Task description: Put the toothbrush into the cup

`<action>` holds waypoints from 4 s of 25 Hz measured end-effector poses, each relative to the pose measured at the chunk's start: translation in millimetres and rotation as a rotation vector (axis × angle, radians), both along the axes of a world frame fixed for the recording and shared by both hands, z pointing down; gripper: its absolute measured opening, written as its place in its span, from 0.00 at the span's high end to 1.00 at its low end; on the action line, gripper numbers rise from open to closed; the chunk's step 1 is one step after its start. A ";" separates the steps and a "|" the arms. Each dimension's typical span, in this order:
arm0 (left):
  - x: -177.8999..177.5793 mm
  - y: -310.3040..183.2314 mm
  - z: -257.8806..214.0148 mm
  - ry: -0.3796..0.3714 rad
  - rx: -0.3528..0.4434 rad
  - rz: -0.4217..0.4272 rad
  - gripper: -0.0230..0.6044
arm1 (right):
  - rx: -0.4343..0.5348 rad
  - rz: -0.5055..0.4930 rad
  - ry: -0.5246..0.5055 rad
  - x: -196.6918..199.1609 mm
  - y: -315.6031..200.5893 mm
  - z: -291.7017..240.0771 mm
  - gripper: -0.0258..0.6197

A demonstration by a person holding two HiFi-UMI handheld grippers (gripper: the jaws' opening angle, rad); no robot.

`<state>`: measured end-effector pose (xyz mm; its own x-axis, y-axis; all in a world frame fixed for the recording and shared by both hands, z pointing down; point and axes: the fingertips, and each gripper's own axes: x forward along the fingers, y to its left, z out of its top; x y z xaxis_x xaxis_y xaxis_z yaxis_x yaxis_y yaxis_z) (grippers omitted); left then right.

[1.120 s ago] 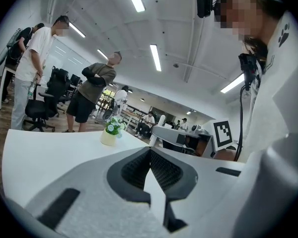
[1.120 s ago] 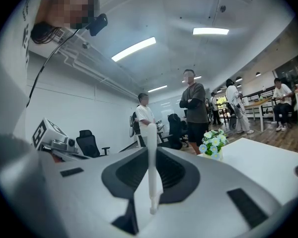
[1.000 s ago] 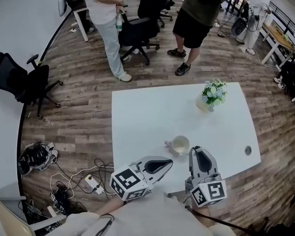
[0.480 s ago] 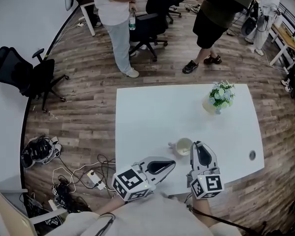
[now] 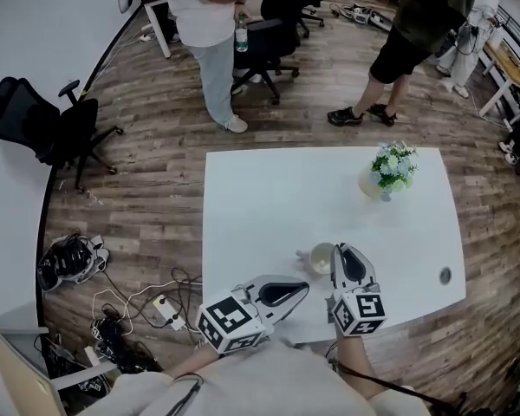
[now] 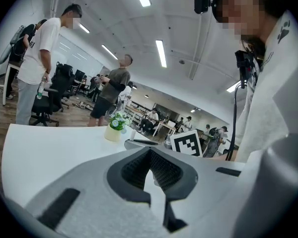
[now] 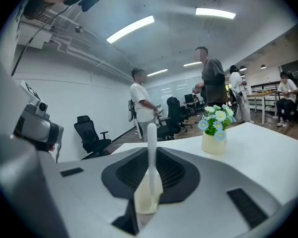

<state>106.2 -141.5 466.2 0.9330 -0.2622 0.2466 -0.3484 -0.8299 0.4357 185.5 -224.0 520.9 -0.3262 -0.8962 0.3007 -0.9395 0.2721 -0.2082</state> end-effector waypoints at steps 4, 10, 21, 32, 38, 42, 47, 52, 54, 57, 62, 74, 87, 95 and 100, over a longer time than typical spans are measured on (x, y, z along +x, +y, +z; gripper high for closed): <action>0.3 -2.2 1.6 -0.001 -0.003 -0.007 0.96 | -0.056 -0.020 0.000 -0.6 -4.9 14.9 0.87; -2.3 -3.4 2.4 0.002 -0.017 -0.015 0.96 | -0.110 -0.037 -0.002 -5.0 -9.0 27.0 0.87; -7.2 -6.9 4.6 0.006 -0.029 -0.028 0.96 | -0.176 -0.046 -0.062 -7.1 -18.0 42.2 0.84; -8.9 -4.6 4.1 0.012 -0.032 -0.021 0.96 | -0.172 0.007 -0.067 0.3 -15.8 40.2 0.82; -6.6 -3.8 4.2 0.014 -0.034 -0.019 0.96 | -0.158 0.061 -0.083 9.9 -13.0 35.7 0.82; -4.9 -0.9 3.8 0.016 -0.033 -0.012 0.96 | -0.143 0.080 -0.103 13.9 -10.8 30.4 0.88; -5.3 1.6 2.3 0.020 -0.032 -0.008 0.96 | -0.118 0.070 -0.113 8.3 -6.5 15.2 0.92; -6.2 3.0 0.6 0.025 -0.033 -0.007 0.96 | -0.078 0.026 -0.111 -4.7 3.6 -7.8 0.92; -4.9 3.5 -0.1 0.026 -0.031 -0.002 0.96 | -0.064 0.000 -0.110 -10.6 9.3 -17.1 0.92; -4.4 4.5 -0.6 0.028 -0.029 0.001 0.96 | -0.047 -0.030 -0.116 -19.8 21.2 -30.6 0.92; -4.1 6.4 -2.1 0.036 -0.027 0.006 0.96 | -0.022 -0.064 -0.134 -36.1 45.7 -52.7 0.92; -3.3 10.1 -6.5 0.060 -0.020 0.027 0.96 | -0.027 -0.152 -0.132 -70.9 95.1 -76.5 0.92; -0.3 17.0 -6.9 0.069 -0.021 0.052 0.96 | -0.048 -0.127 -0.098 -68.8 109.6 -72.4 0.93; -3.8 20.7 -7.3 0.074 -0.022 0.055 0.96 | -0.043 -0.124 -0.091 -72.8 113.1 -73.3 0.93; -5.0 23.6 -9.3 0.078 -0.024 0.054 0.96 | -0.037 -0.121 -0.086 -73.4 117.1 -75.5 0.93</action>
